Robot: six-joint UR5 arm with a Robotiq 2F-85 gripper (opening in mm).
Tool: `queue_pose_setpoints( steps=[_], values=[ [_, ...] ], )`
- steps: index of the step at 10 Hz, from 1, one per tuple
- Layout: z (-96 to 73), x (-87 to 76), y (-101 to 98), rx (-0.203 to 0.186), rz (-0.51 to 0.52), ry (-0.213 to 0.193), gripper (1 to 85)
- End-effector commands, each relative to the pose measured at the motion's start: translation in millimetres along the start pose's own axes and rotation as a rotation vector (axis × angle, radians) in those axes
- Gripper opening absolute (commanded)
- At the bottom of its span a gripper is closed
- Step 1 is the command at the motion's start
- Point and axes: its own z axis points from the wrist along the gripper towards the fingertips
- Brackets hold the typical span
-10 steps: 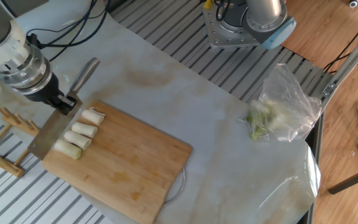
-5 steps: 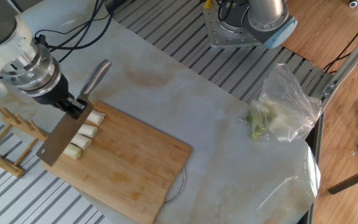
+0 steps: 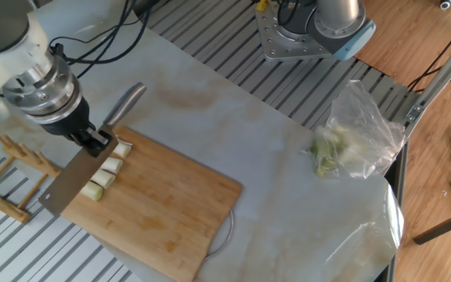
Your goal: Chop the scallions
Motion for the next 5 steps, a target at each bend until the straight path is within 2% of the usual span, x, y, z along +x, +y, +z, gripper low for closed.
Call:
queue_pose_setpoints(
  steps=[1,2,5],
  values=[
    [-14.6,-8.1,7.5,-0.004,0.074,-0.053,1.3],
    [-19.0,-6.7,-4.5,0.032,0.075,-0.047,1.3],
    [-25.0,-7.3,-8.0,0.039,0.071,-0.049,1.3]
  ],
)
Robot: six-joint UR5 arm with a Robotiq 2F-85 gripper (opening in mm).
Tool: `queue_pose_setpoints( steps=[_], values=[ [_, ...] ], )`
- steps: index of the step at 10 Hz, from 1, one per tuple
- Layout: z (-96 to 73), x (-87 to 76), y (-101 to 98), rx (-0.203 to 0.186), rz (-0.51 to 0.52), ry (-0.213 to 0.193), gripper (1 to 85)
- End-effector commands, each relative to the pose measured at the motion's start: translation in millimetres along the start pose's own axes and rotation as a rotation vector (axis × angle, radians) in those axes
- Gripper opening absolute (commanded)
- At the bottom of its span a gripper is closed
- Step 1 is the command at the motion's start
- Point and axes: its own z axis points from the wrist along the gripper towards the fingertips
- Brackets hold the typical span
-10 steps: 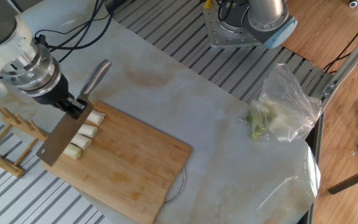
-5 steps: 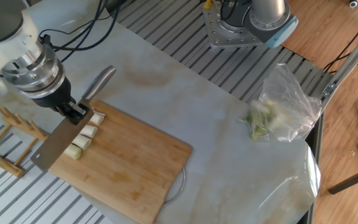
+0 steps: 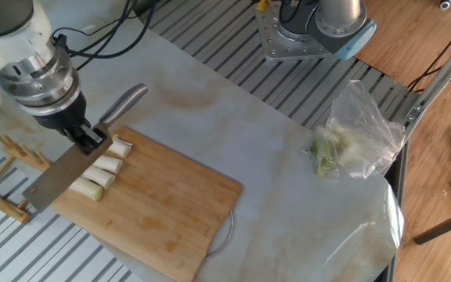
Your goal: Chop the scallions
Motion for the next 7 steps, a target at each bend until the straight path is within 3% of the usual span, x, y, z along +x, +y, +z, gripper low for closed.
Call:
queue_pose_setpoints(
  steps=[1,7],
  values=[
    [-5.1,-4.2,-1.6,0.001,0.017,-0.012,1.3],
    [-5.9,-7.1,-0.4,-0.022,0.026,-0.021,1.3]
  ],
)
